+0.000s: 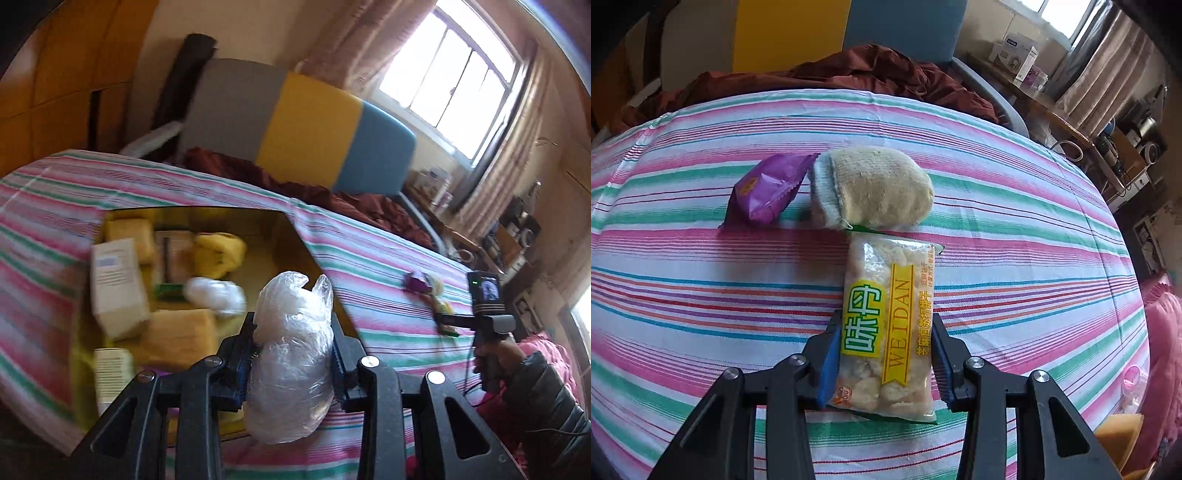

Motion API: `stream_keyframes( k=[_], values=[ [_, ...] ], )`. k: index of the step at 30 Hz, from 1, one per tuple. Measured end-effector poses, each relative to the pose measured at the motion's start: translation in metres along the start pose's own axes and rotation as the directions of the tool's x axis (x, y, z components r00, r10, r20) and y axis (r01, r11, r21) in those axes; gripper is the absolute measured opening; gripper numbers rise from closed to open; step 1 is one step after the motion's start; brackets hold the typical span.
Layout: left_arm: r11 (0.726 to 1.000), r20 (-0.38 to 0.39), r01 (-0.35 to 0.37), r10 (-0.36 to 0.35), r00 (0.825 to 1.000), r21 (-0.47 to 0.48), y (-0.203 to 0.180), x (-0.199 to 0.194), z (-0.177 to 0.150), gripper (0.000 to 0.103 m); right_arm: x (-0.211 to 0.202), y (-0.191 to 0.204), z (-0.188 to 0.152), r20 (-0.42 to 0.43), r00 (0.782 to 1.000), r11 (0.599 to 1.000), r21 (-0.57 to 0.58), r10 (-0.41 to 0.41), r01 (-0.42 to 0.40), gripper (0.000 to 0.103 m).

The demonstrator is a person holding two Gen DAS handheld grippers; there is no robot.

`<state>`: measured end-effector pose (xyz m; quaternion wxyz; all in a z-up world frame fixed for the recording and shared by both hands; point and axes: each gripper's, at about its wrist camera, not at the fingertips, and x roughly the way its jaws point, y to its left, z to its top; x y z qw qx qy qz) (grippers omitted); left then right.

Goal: Organize objects
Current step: 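Carry clear bundle into gold tray and open left tool while right tool holds WEIDAN packet, then carry WEIDAN packet into gold tray and open right tool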

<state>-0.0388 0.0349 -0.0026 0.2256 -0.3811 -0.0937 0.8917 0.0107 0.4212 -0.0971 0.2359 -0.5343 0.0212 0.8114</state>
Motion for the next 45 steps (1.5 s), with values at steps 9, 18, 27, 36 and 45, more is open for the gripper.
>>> stream_keyframes(
  k=[9,18,27,36,45],
  values=[
    [0.999,-0.133,-0.010,0.017,0.991,0.054,-0.011,0.048,-0.024,0.035,-0.003,0.001,-0.002,0.002,1.000,1.000,-0.014,-0.012,0.012,0.044],
    [0.982,-0.246,-0.167,0.184,0.952,0.089,0.003,0.093,-0.041,0.039,-0.004,0.000,-0.002,0.000,1.000,1.000,-0.023,-0.009,0.009,0.044],
    [0.986,-0.200,-0.158,0.166,0.966,0.056,0.010,0.071,-0.048,0.044,-0.003,0.001,-0.002,0.000,1.000,1.000,-0.024,-0.013,0.013,0.044],
    [0.989,-0.071,-0.143,0.145,0.987,0.033,0.009,0.034,-0.032,0.044,-0.003,-0.005,0.001,-0.001,1.000,1.000,-0.003,-0.001,0.001,0.043],
    [0.987,0.016,-0.152,0.151,0.988,0.048,0.009,0.016,-0.016,0.044,-0.021,-0.006,0.005,0.077,0.996,0.999,0.003,0.054,-0.054,0.043]
  ],
)
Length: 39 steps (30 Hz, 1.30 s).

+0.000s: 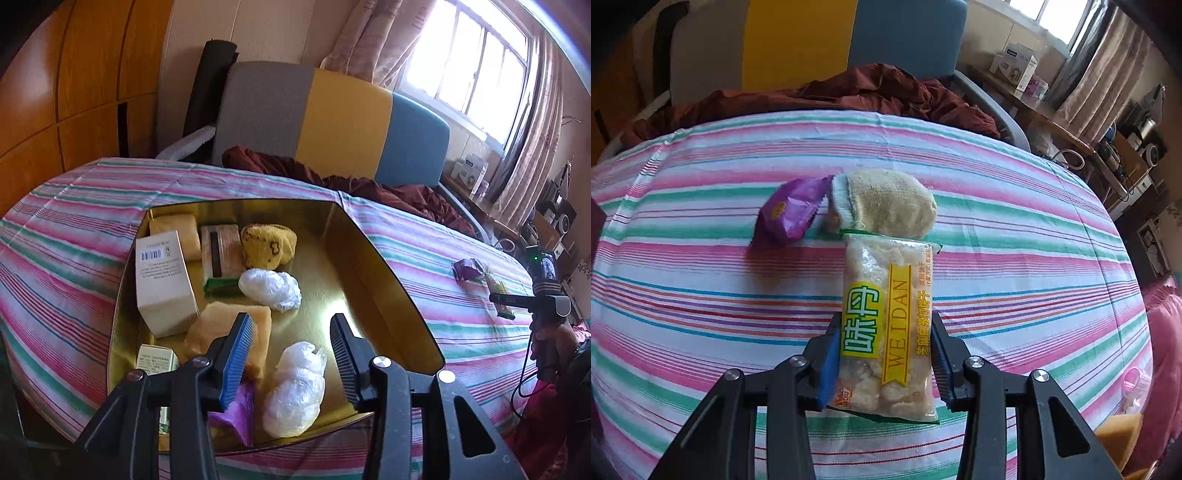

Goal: Organize objects
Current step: 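Carry WEIDAN packet into gold tray and open right tool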

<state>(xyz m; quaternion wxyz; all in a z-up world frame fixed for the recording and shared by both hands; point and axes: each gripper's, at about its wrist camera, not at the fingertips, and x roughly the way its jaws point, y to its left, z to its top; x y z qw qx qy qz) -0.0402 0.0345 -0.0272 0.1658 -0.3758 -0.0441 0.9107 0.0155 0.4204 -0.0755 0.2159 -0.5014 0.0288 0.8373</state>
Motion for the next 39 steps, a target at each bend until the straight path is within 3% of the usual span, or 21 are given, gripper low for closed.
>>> stream_keyframes(
  k=[4,12,16,19,25,27,32,39],
  values=[
    [1.000,0.016,0.012,-0.012,1.000,0.010,0.003,-0.004,0.001,0.044,-0.015,0.017,0.002,0.079,0.995,0.997,-0.055,0.057,-0.053,0.043],
    [0.998,0.034,0.028,-0.030,0.999,0.047,0.008,-0.010,-0.002,0.044,-0.046,0.075,0.007,0.083,0.980,0.970,-0.174,0.183,-0.167,0.043],
    [0.999,0.048,0.034,-0.035,0.998,0.016,0.016,-0.012,-0.001,0.044,-0.086,0.133,0.009,0.125,0.945,0.931,-0.252,0.301,-0.264,0.044],
    [1.000,0.049,0.029,-0.029,0.998,0.001,0.022,-0.012,-0.002,0.044,-0.111,0.178,0.011,0.138,0.904,0.887,-0.299,0.405,-0.352,0.044],
    [0.999,0.049,0.029,-0.028,0.998,-0.026,0.032,-0.012,-0.002,0.044,-0.123,0.266,0.004,0.053,0.850,0.802,-0.368,0.524,-0.471,0.044],
    [0.999,0.048,0.025,-0.024,0.999,-0.033,0.035,-0.012,-0.003,0.044,-0.117,0.293,-0.003,0.016,0.850,0.786,-0.390,0.527,-0.480,0.044],
    [0.999,0.044,0.020,-0.018,0.999,-0.044,0.039,-0.012,-0.004,0.044,-0.074,0.337,-0.020,-0.130,0.873,0.790,-0.378,0.470,-0.482,0.044],
    [0.999,0.031,-0.007,0.008,0.999,-0.052,0.042,-0.007,-0.006,0.044,-0.075,0.340,-0.037,-0.149,0.839,0.762,-0.361,0.523,-0.538,0.047]
  ],
)
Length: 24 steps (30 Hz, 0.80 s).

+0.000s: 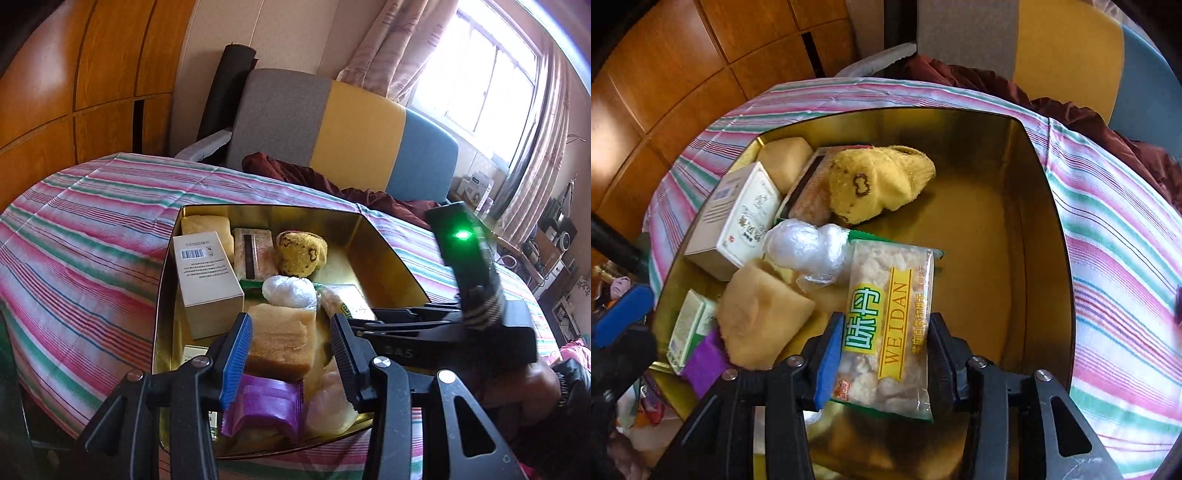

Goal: Organize objects
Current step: 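Carry WEIDAN packet into gold tray and open right tool, then move both tools back toward purple packet and beige knitted roll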

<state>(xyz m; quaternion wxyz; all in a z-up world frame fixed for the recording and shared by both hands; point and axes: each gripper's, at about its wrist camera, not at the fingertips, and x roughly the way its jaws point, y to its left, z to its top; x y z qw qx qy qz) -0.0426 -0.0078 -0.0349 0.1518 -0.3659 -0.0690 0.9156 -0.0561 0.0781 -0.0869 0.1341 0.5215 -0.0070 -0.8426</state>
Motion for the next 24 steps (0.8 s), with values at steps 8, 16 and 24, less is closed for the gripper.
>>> stream_keyframes(
  k=[8,16,24],
  values=[
    [0.998,-0.012,-0.060,0.060,0.998,0.001,0.000,-0.001,-0.003,0.044,-0.023,0.001,-0.008,0.062,0.998,1.000,0.012,0.003,-0.004,0.059],
    [0.995,0.022,-0.086,0.085,0.996,0.053,-0.013,-0.012,-0.003,0.044,-0.060,-0.011,-0.021,0.137,0.990,1.000,0.019,-0.018,0.016,0.076],
    [0.991,0.025,-0.070,0.067,0.997,0.115,-0.034,-0.016,-0.004,0.044,-0.100,-0.061,-0.038,0.182,0.979,0.992,0.103,-0.092,0.074,0.082]
  ],
)
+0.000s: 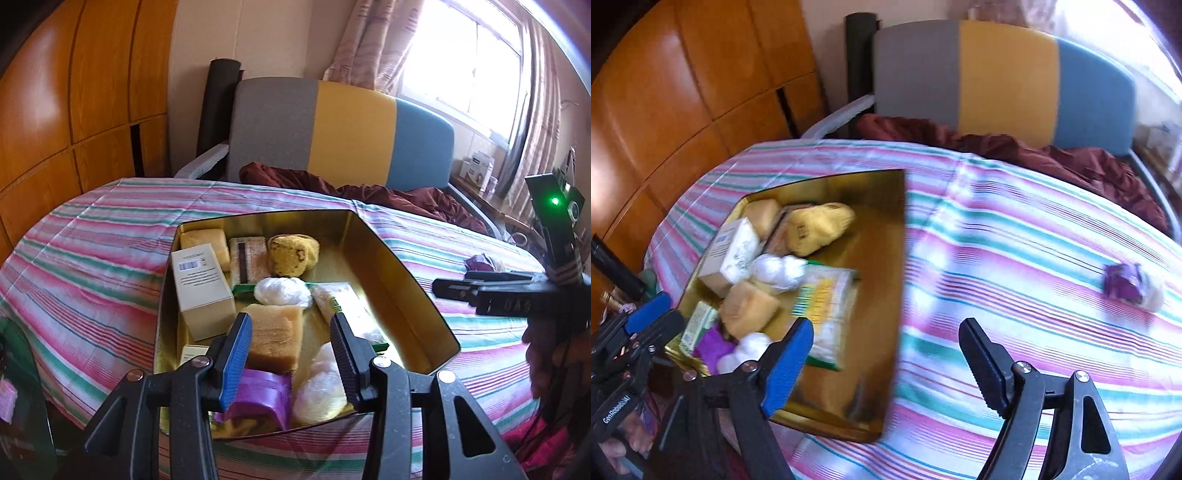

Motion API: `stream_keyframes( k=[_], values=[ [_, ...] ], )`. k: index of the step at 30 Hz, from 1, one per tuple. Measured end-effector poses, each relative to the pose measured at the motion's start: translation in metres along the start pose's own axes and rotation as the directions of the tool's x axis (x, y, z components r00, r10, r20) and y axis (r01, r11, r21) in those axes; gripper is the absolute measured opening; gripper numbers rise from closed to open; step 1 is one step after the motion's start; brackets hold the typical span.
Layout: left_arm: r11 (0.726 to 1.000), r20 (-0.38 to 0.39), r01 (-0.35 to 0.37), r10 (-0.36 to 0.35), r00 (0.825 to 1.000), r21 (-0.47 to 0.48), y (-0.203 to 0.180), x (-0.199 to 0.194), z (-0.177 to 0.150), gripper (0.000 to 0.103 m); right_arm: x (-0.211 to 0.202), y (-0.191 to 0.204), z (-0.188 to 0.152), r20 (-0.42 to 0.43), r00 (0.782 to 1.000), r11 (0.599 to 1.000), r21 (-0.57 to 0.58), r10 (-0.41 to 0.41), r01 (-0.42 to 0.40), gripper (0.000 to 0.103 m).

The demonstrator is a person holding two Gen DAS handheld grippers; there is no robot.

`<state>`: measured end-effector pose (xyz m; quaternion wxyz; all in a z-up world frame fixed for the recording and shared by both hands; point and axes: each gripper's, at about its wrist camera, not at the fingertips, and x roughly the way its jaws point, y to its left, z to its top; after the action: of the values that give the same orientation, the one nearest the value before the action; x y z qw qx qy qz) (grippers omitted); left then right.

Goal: Organize objects
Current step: 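Move both tools back toward purple packet and beige knitted roll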

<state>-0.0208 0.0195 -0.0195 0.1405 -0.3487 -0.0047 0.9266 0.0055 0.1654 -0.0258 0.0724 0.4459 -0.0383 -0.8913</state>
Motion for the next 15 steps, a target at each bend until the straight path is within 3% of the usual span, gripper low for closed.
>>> stream_keyframes(
  k=[7,15],
  values=[
    [0.997,-0.005,0.034,-0.033,0.999,0.076,-0.028,0.000,0.004,0.044,-0.021,-0.075,0.002,0.005,0.993,0.987,0.109,-0.116,0.114,0.082],
    [0.981,-0.027,0.078,-0.075,0.997,0.177,-0.069,0.007,0.012,0.044,-0.047,-0.173,0.014,0.040,0.962,0.937,0.240,-0.272,0.255,0.082]
  ],
)
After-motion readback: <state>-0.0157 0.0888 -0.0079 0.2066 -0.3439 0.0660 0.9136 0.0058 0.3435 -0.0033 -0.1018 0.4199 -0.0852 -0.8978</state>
